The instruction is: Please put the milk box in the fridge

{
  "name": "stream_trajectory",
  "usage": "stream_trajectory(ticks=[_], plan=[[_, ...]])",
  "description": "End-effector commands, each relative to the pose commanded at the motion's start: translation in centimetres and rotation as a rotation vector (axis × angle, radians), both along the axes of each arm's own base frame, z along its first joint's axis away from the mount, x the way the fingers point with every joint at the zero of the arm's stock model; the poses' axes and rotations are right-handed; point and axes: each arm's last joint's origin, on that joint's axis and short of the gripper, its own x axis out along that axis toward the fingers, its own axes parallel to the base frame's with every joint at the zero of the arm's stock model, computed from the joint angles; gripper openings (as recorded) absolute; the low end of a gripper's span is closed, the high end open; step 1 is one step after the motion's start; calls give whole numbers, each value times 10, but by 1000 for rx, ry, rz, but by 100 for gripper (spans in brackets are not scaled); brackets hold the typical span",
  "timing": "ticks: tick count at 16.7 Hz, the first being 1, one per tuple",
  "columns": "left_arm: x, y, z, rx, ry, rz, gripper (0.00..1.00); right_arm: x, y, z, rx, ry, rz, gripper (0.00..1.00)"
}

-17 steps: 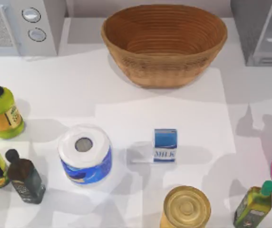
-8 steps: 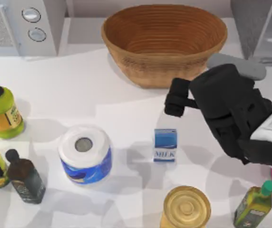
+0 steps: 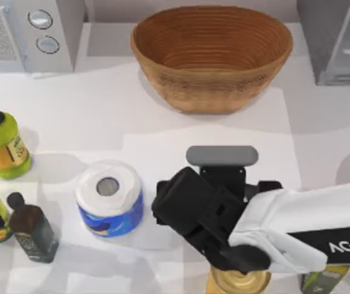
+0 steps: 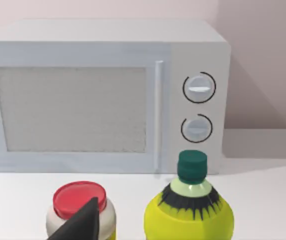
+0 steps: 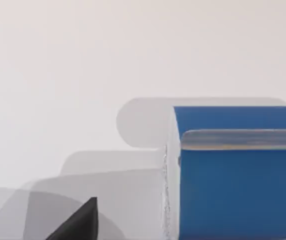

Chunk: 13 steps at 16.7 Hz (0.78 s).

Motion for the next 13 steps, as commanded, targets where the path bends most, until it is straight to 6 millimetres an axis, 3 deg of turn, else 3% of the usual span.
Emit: stream_trajectory(ticks=[5, 9, 13], plan=[[0, 0, 0, 0, 0, 0, 100, 1, -2, 1, 1, 1, -2, 100], [0, 0, 0, 0, 0, 0, 100, 23, -6, 5, 2, -3, -2, 100], [0, 0, 0, 0, 0, 0, 100, 41, -6, -16, -1, 0, -6, 100]])
